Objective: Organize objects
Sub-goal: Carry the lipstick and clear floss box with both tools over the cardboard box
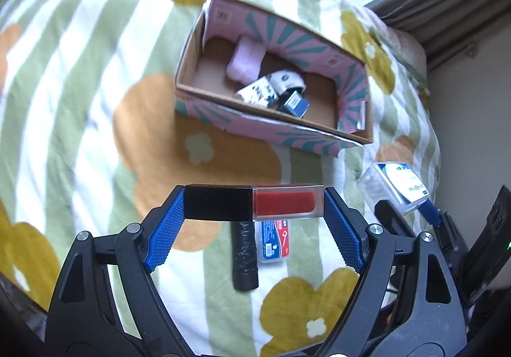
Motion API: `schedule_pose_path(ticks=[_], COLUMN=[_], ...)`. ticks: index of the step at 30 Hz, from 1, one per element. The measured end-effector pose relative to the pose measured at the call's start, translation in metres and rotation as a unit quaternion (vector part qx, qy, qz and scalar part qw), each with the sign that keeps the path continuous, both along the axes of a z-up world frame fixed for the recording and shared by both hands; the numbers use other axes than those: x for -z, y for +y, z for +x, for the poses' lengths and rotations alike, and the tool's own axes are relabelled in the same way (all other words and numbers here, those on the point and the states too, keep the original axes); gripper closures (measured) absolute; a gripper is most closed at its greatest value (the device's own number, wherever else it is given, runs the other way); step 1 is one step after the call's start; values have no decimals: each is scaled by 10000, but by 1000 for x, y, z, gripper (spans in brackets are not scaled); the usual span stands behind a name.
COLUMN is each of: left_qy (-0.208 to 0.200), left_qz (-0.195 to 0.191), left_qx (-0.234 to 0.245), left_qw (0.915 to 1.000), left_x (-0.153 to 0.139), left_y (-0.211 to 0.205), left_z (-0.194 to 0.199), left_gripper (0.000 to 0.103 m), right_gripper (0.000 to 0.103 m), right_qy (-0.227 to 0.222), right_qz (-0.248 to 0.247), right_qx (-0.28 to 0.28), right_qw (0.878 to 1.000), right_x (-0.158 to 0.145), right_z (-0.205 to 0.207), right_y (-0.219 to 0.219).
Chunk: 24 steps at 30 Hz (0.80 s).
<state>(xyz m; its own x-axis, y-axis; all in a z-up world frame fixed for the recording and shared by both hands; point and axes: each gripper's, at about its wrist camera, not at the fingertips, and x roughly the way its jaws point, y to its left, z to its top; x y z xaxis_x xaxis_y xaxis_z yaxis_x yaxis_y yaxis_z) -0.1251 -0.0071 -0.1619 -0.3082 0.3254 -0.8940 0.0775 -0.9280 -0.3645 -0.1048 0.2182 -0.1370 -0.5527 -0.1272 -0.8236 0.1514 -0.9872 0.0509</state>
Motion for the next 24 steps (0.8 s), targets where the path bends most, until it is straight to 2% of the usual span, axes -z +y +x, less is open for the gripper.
schedule_pose_path(ticks=[6,11,16,24], left_qy=[479,725,884,794], left_qz=[-354,-713,-1051,-966], left_qx=[241,350,560,568], left_qw=[9979,9942,9889,9905], left_x=[-62,-89,-93,-81], left_y=[1,8,15,11], left_z=[30,56,87,106], left_gripper=[21,21,21,21], right_gripper=[17,17,17,17], right_qy=[80,35,41,19], right_qz=[45,-52,-91,-106], right_qx=[110,203,238,292], right_qw=[9999,9998,9997,9995], right_x=[-50,-68,-73,-72], right_z=[27,48,67,77], right_y=[6,7,5,5])
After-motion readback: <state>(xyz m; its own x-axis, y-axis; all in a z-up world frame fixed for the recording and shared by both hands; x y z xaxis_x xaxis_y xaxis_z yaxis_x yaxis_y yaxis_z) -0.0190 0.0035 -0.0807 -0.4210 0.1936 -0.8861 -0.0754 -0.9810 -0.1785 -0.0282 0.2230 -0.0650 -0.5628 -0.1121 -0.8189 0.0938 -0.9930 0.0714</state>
